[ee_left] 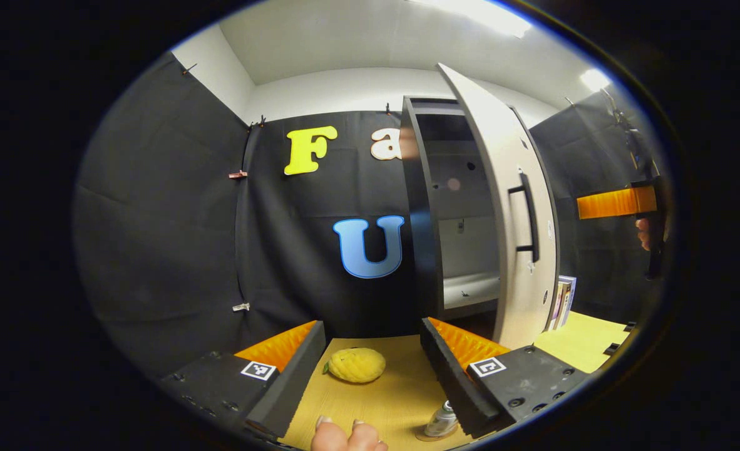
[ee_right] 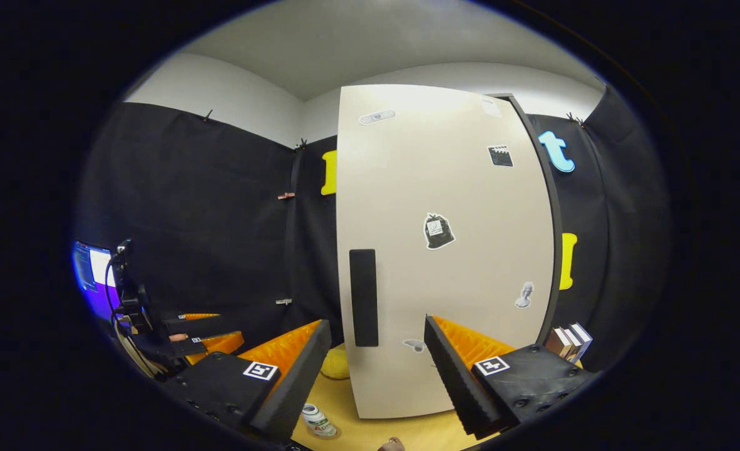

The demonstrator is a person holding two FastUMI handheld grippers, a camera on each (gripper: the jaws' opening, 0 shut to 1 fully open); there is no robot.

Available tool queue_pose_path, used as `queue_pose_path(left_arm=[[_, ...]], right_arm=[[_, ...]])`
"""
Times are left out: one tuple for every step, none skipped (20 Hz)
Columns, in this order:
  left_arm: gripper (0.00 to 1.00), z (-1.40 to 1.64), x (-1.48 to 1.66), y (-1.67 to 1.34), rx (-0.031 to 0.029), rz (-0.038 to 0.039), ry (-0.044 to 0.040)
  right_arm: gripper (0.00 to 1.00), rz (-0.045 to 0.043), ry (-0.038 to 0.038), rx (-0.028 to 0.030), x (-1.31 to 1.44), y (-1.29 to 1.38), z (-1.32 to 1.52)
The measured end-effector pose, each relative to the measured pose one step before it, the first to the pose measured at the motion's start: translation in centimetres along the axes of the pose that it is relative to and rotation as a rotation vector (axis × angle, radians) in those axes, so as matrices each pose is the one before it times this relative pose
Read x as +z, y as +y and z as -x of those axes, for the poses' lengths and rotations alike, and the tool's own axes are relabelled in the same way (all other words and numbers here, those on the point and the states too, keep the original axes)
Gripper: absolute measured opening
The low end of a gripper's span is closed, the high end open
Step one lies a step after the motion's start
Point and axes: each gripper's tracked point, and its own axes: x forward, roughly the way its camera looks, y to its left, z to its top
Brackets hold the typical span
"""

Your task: Open the cabinet door with the right hand, grasp the bottle in the cabinet with the left hand and place it on the coaster, then close the cabinet door with the right hand.

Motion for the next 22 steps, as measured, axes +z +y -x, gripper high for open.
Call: queue_pose_path(left_arm=[[0.96, -0.116, 0.065, 0.017, -0.00037, -0.00103, -0.00038], [0.96, -0.009, 0.042, -0.07, -0.00207, 0.00327, -0.00234], [0.96, -0.122, 0.108, -0.003, -0.00093, 0.00546, -0.00212], [0.96, 0.034, 0.042, -0.119, -0.00226, 0.00405, -0.00116], [0.96, -0.352, 0.131, -0.069, -0.00109, 0.00259, -0.00125], [0.96, -0.042, -0.054, -0.157, -0.00198, 0.00035, 0.00241], [0.96, -0.228, 0.076, -0.242, -0.00168, 0.00036, 0.00123], [0.96, -0.042, 0.046, -0.333, -0.00381, 0.00037, -0.00266], [0.96, -0.164, 0.226, -0.341, -0.00708, 0.00195, -0.00562], [0.96, 0.157, 0.098, -0.555, -0.00829, 0.00175, -0.00682], [0.96, 0.031, 0.101, -0.503, -0.00847, 0.00223, -0.00693], [0.96, 0.069, 0.129, -0.455, -0.00973, 0.00257, -0.00628], [0.96, -0.127, 0.136, -0.373, -0.00814, 0.00237, -0.00425], [0.96, -0.096, 0.071, -0.316, -0.00661, 0.00165, -0.00233], [0.96, -0.246, 0.121, -0.403, -0.0068, -0.00037, -0.00224], [0.96, -0.232, 0.175, -0.376, -0.00586, -0.00103, -0.00717], [0.96, -0.31, 0.296, -0.347, -0.00342, 0.00108, -0.00779], [0.96, -0.476, 0.216, -0.27, -0.00791, 0.00187, -0.00101], [0.96, -0.36, 0.008, -0.424, -0.01053, 0.00098, 0.00222], [0.96, -0.095, -0.018, -0.44, -0.0059, -0.00019, 0.00024], [0.96, -0.262, 0.197, -0.303, -0.00545, -0.00015, -0.0023], [0.96, 0.019, 0.027, -0.43, -0.01006, 0.00063, -0.00274]], right_arm=[[0.98, 0.00368, 0.00216, 0.00337, -0.062, -0.017, -0.071], [0.98, 0.00322, 0.00339, 0.00117, 0.04, -0.114, -0.092], [0.98, 0.00175, 0.00126, -0.0002, -0.066, -0.142, -0.086], [0.97, 0.00088, 0.00119, -0.00276, -0.044, -0.105, -0.049], [0.97, 0.00099, 0.00087, -0.00197, -0.06, -0.04, 0.065], [0.98, 0.0019, 0.00036, -0.00468, -0.008, -0.178, 0.121], [0.98, 0.00299, 0.00204, -0.00687, -0.072, -0.27, 0.224], [0.98, 0.00251, 0.00198, -0.00481, -0.042, -0.269, 0.187], [0.98, -0.00106, 0.0016, -0.00535, -0.045, -0.352, 0.079], [0.97, -0.00365, -0.00043, -0.00595, 0.067, -0.332, 0.087], [0.97, -0.00396, -0.00266, -0.00895, 0.047, -0.301, -0.045], [0.97, -0.00211, -0.00332, -0.0087, 0.1, -0.315, 0.008], [0.97, -0.00047, -0.00337, -0.00182, 0.098, -0.188, 0.063], [0.98, -0.00192, -0.00164, 0.00377, 0.022, -0.019, 0.138], [0.98, -0.0024, 0.00031, -0.00044, -0.031, -0.093, 0.221], [0.98, -0.0009, -0.00041, -0.00634, -0.066, -0.273, 0.153], [0.97, 0.00023, -0.00176, -0.00825, 0.006, -0.337, 0.148], [0.97, -0.00025, -0.00099, -0.00888, -0.05, -0.296, 0.136], [0.97, -0.00106, 0.0012, -0.01026, -0.093, -0.257, 0.185], [0.97, -0.00212, 0.00039, -0.00977, -0.083, -0.186, 0.168], [0.97, -0.00384, -0.00029, -0.00804, -0.041, -0.201, 0.125], [0.98, -0.00425, 0.0, -0.0069, -0.069, -0.166, 0.094]])
